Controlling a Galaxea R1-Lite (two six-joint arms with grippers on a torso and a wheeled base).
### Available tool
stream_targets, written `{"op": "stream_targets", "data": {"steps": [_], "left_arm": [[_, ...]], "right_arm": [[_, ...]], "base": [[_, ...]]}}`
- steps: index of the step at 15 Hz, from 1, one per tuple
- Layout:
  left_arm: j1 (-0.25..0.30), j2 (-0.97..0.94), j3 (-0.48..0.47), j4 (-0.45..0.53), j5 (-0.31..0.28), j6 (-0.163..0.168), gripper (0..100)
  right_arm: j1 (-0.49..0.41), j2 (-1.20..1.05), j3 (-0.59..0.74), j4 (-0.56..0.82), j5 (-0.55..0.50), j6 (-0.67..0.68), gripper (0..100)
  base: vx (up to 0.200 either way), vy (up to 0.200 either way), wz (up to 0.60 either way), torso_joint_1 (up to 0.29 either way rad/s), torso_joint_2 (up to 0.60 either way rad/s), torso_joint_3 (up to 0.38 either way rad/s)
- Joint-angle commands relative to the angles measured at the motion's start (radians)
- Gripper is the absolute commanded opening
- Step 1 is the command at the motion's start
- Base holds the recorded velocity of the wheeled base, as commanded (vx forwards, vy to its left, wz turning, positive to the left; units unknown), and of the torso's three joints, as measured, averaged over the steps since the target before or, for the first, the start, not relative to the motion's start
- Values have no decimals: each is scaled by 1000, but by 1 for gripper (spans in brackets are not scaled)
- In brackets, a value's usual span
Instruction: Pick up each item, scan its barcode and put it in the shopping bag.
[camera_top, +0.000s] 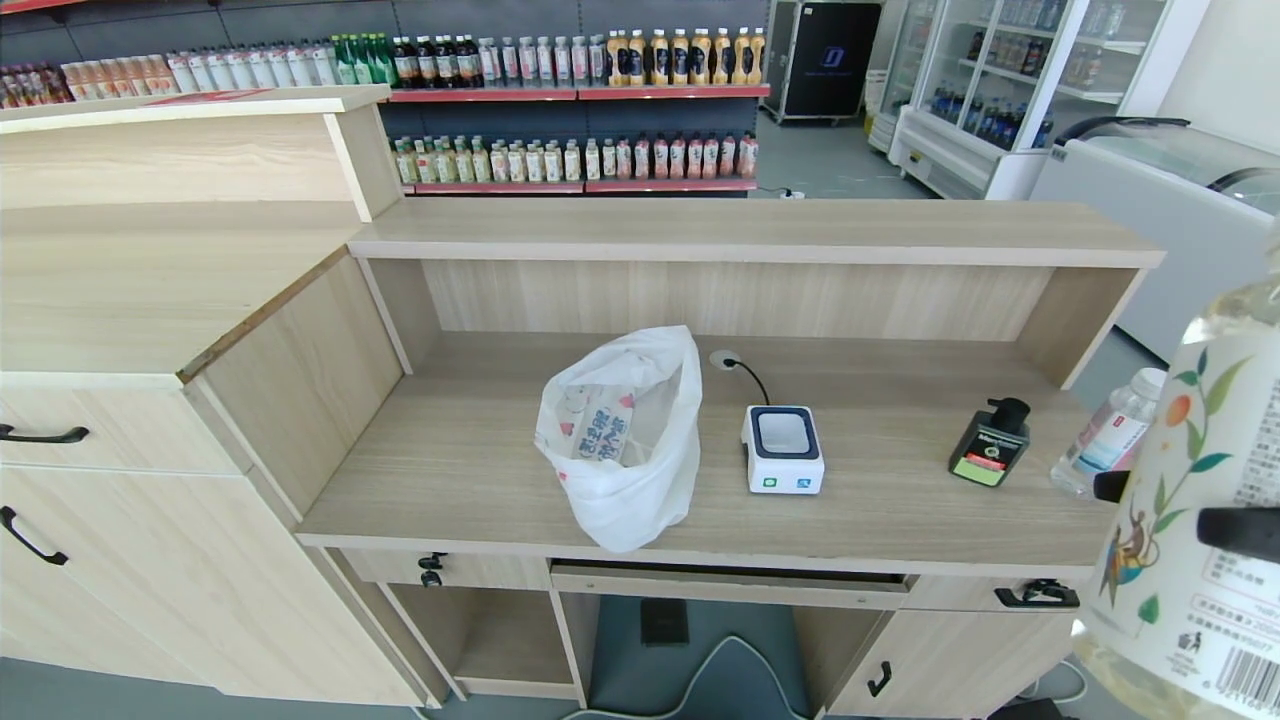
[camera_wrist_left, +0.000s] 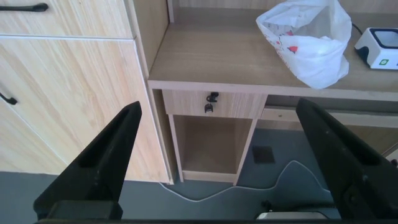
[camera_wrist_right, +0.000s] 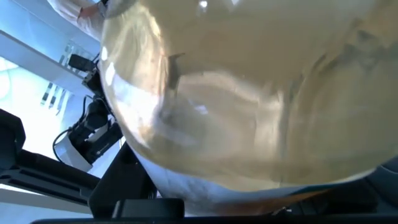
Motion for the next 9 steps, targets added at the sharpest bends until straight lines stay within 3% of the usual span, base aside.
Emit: {"op": "stream_targets", "data": {"steps": [1, 4, 5, 7, 8, 9], "left_arm": [[0, 0, 0, 0, 0, 0, 100], [0, 0, 0, 0, 0, 0, 100], [0, 0, 0, -1, 0, 0, 100], [0, 0, 0, 0, 0, 0, 100], [0, 0, 0, 0, 0, 0, 100], [0, 0, 0, 0, 0, 0, 100]], "right_arm": [[-1, -6, -13, -1, 0, 14, 0], [-9, -3, -12, -7, -12, 8, 0], [-24, 15, -13, -17, -77, -37, 0], [-78, 109, -4, -63, -311, -246, 0], [-162, 161, 11, -83, -414, -362, 0], [-234, 202, 33, -111, -448, -469, 0]], "base": [[0, 0, 0, 0, 0, 0], [0, 0, 0, 0, 0, 0], [0, 0, 0, 0, 0, 0], [0, 0, 0, 0, 0, 0], [0, 0, 0, 0, 0, 0], [0, 0, 0, 0, 0, 0]]}}
